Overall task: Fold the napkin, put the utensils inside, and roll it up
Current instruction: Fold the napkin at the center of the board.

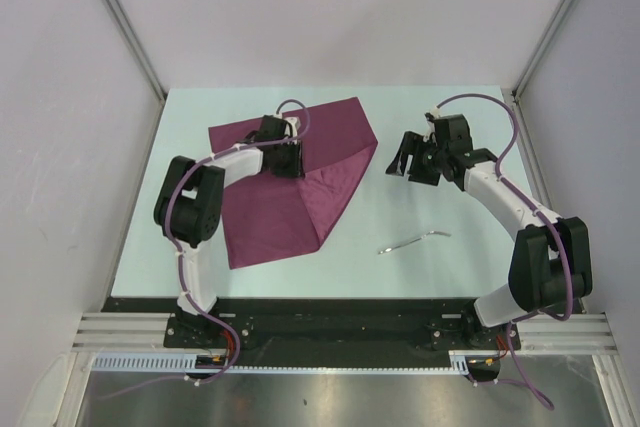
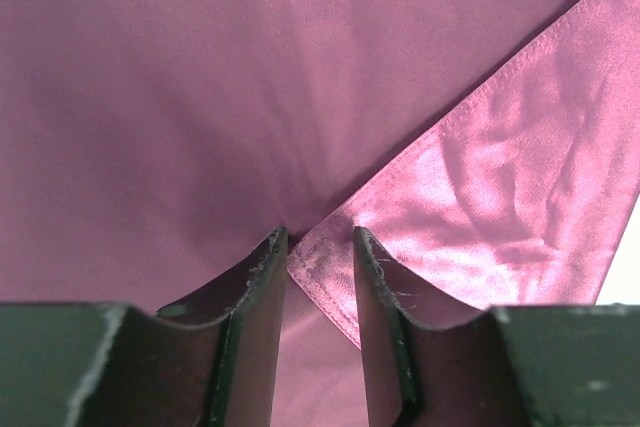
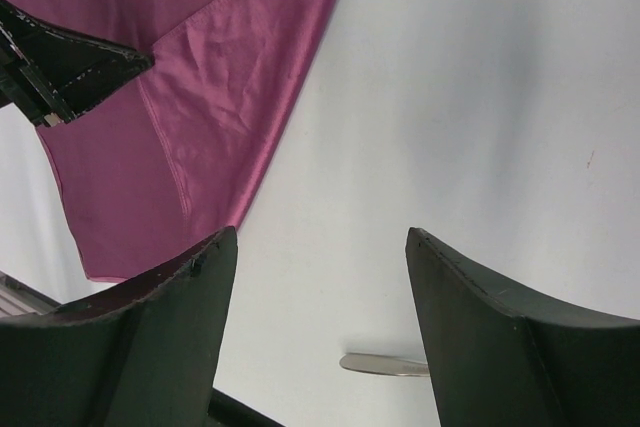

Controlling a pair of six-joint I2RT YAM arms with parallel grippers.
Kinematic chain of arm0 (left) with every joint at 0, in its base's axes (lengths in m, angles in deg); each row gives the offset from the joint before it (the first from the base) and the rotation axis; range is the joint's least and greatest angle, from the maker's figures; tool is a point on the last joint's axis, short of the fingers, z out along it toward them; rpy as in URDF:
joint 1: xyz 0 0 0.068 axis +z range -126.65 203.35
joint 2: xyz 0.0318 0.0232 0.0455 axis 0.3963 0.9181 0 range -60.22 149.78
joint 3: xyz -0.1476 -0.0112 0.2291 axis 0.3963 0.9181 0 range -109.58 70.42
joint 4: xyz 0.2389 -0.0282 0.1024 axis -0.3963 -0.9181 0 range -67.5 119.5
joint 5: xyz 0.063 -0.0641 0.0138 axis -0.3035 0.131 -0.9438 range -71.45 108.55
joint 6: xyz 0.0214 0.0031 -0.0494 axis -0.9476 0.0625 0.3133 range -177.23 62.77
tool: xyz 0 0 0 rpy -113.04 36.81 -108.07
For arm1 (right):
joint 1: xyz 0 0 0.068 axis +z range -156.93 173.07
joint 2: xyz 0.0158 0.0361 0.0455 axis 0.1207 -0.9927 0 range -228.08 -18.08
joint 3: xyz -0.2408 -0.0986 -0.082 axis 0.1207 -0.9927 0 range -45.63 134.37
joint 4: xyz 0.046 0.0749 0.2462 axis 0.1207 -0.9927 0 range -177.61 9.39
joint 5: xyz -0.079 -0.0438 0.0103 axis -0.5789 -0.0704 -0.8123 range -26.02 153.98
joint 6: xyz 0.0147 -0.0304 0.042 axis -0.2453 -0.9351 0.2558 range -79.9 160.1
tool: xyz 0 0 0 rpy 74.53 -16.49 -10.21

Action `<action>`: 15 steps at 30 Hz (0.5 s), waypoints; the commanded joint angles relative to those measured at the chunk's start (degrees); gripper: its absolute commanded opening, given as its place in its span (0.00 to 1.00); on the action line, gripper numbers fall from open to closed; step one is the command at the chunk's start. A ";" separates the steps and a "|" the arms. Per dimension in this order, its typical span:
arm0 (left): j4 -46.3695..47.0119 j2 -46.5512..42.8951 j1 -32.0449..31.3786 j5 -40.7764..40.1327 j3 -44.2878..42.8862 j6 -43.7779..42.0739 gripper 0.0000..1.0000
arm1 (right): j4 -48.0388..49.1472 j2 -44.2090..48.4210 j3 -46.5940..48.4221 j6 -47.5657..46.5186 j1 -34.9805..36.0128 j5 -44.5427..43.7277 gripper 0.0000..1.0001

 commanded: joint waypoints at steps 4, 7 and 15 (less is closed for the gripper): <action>-2.15 -2.92 -1.89 -2.99 2.47 1.56 0.39 | 1.52 1.03 -0.12 0.32 -0.31 0.25 0.73; -2.24 -2.30 -2.16 -2.90 2.56 1.74 0.39 | 1.61 0.85 -0.12 0.32 -0.14 0.16 0.73; -3.20 -1.43 -3.04 -4.74 2.38 1.82 0.18 | 1.34 1.29 -0.38 0.14 -0.22 -0.45 0.73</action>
